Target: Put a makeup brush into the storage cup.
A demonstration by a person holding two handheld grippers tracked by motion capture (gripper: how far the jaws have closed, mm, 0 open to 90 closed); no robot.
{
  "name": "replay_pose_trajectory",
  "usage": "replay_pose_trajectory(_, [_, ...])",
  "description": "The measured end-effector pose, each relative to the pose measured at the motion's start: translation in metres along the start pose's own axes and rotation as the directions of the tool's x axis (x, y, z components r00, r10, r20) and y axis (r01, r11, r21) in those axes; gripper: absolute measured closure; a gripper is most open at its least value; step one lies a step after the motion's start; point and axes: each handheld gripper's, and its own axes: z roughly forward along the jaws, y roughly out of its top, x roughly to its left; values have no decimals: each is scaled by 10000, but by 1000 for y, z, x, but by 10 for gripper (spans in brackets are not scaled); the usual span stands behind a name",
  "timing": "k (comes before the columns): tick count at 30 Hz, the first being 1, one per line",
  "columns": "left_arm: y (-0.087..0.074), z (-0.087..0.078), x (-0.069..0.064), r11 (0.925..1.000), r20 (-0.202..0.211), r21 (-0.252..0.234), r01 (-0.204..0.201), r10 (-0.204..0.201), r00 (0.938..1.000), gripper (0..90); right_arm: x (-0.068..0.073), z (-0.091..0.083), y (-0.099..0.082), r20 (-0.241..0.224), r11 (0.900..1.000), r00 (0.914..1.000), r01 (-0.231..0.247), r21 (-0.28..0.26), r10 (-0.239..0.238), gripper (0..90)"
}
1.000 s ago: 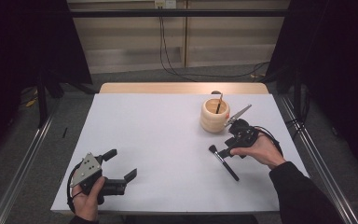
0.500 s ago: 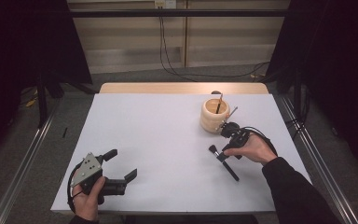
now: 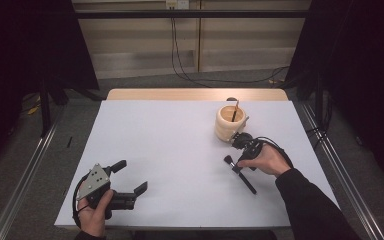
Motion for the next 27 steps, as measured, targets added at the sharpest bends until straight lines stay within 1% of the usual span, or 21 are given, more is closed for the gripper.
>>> replay_pose_trajectory(1, [0, 0, 0, 10000, -33, -11, 19, -19, 10000, 17, 0, 2, 0, -37, 9999, 10000, -21, -117, 21, 673])
replay_pose_trajectory(2, [0, -1, 0, 10000, -49, 36, -18, 19, 10000, 15, -1, 3, 0, -8, 10000, 10000, 29, -74, -29, 676])
replay_pose_trajectory(3, [0, 0, 0, 10000, -48, 2, 62, -62, 10000, 16, 0, 3, 1, 11, 9999, 9999, -137, -5, 137, 677])
replay_pose_trajectory(4, [0, 0, 0, 10000, -54, 21, 40, -40, 10000, 16, -1, 4, 1, -37, 9999, 9999, -106, 13, 106, 681])
replay_pose_trajectory(6, [0, 0, 1, 9999, -16, 58, -82, 82, 10000, 15, -1, 6, 0, 12, 9999, 9999, -107, -22, 107, 685])
replay_pose_trajectory(7, [0, 0, 1, 10000, -22, 57, -45, 45, 10000, 15, -2, 7, 0, 36, 10000, 10000, -32, 1, 32, 688])
replay_pose_trajectory(8, [0, 0, 1, 9999, 21, 77, -114, 114, 9999, 15, -1, 8, 0, -13, 9999, 9999, -136, -4, 136, 688])
replay_pose_trajectory(9, [0, 0, 1, 10000, -21, 48, -12, 12, 10000, 16, 0, 8, 1, 52, 9998, 9998, -190, 98, 189, 688])
replay_pose_trajectory(10, [0, 0, 1, 10000, -16, 38, -11, 11, 10000, 16, 0, 9, 1, 27, 9999, 9999, -115, 104, 115, 689])
replay_pose_trajectory(14, [0, 0, 1, 10000, -11, 55, -25, 25, 10000, 16, 0, 10, 1, 156, 9999, 9998, -78, 93, 76, 709])
replay_pose_trajectory(16, [0, 0, 1, 10000, 14, 73, -38, 38, 10000, 16, -1, 10, 1, 188, 9999, 9998, -41, 136, 38, 709])
replay_pose_trajectory(18, [-1, 1, 1, 10000, 59, 79, 36, -36, 10000, 17, 1, 11, 1, 206, 9997, 9998, 43, 220, -48, 700])
replay_pose_trajectory(19, [-1, 1, 1, 10000, 48, 78, 42, -43, 10000, 17, 2, 11, 2, 257, 9998, 9997, -43, 204, 38, 706])
replay_pose_trajectory(20, [-1, 1, 1, 10000, 53, 78, 35, -36, 10000, 17, 2, 11, 2, 425, 9996, 9991, 53, 274, -64, 708])
replay_pose_trajectory(21, [-1, 1, 1, 10000, 61, 76, 27, -27, 10000, 17, 3, 11, 2, 426, 9994, 9991, 20, 346, -35, 715])
replay_pose_trajectory(22, [-1, 1, 1, 10000, 77, 79, -1, 0, 10000, 17, 2, 11, 2, 493, 9996, 9988, 51, 268, -64, 730])
replay_pose_trajectory(23, [-1, 1, 1, 10000, 62, 46, 54, -54, 10000, 17, 2, 11, 2, 556, 9996, 9985, -13, 264, -2, 758])
replay_pose_trajectory(24, [-1, 0, 1, 10000, 2, 53, 75, -75, 10000, 17, 2, 11, 2, 521, 9997, 9986, -127, 229, 115, 769])
replay_pose_trajectory(25, [-1, 0, 1, 10000, 2, 30, 95, -95, 10000, 17, 0, 11, 1, 452, 9998, 9990, -65, 212, 55, 770])
replay_pose_trajectory(26, [-1, 0, 1, 10000, 13, 46, 62, -62, 10000, 17, 0, 11, 1, 421, 9998, 9991, -106, 176, 99, 770])
replay_pose_trajectory(27, [-1, 0, 1, 10000, -4, 38, 81, -81, 10000, 17, 1, 11, 1, 463, 9999, 9989, -44, 162, 37, 770])
